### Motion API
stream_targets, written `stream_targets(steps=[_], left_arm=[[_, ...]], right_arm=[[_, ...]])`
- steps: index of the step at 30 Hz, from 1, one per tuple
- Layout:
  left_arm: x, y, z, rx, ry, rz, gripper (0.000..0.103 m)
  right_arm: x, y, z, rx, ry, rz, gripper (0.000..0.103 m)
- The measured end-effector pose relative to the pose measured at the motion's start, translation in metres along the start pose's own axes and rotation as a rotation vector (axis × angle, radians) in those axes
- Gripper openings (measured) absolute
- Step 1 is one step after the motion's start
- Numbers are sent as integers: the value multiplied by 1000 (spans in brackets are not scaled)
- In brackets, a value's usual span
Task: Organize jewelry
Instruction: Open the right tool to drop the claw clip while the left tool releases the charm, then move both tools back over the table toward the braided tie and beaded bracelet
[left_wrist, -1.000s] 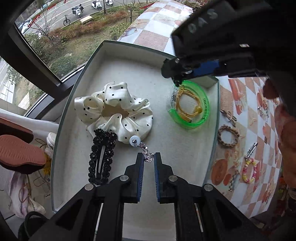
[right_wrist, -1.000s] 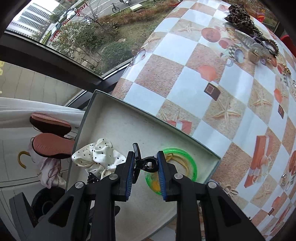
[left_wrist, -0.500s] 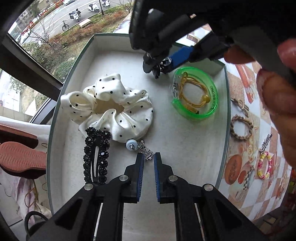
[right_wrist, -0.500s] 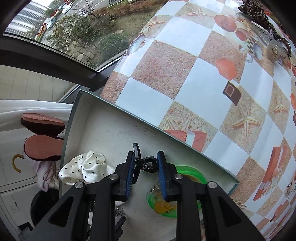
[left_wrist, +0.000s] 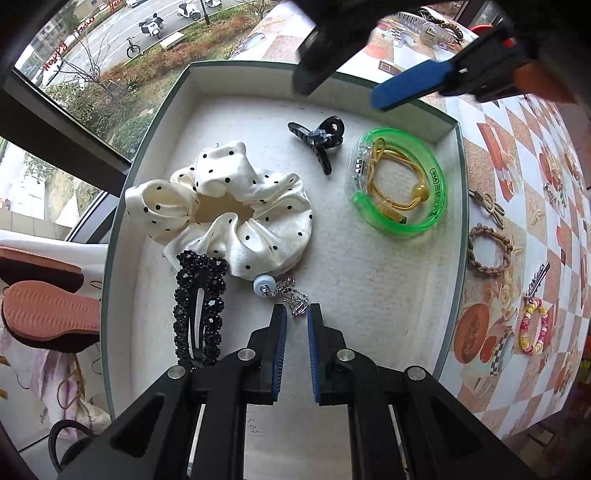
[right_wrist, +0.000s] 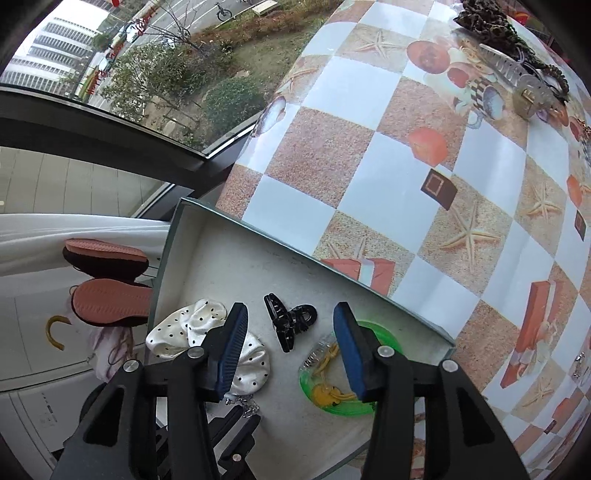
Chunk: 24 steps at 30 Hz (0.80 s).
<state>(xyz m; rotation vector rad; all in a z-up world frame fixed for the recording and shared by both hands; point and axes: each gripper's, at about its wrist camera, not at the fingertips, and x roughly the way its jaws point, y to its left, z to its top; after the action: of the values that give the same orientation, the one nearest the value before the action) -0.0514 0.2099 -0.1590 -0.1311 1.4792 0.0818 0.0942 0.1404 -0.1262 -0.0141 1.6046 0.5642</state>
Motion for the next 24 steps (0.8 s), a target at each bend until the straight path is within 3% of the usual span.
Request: stream_targets(steps=[4,13,14,15,16,18,24], left_arm=[[-4,3,3,-19,30,-43,15],[-9,0,-1,-11,47,-33,16],[-11,-3,-2,-9,47,-29,23],[-12,-5,-2,-8,47,-26,69],[-14,-6,-2,-11,39,-17,103],[-22,-10,-4,0,3,6,103],[-31,-15,0,7,-6,30,103]], right_arm=[[-24,-13,-11,22,-47,-9,55],[-51,-58,-52,141,-66,-32,55],[-53,-64,-57,150,-64,-37,55],[-55,-68,-60,157,-63,-40,55],[-57,-73,-65,165,-63,-44,55],[-61,-81,-73,180,-60,-53,55],[-71,-109,-96,232,-62,-65,55]])
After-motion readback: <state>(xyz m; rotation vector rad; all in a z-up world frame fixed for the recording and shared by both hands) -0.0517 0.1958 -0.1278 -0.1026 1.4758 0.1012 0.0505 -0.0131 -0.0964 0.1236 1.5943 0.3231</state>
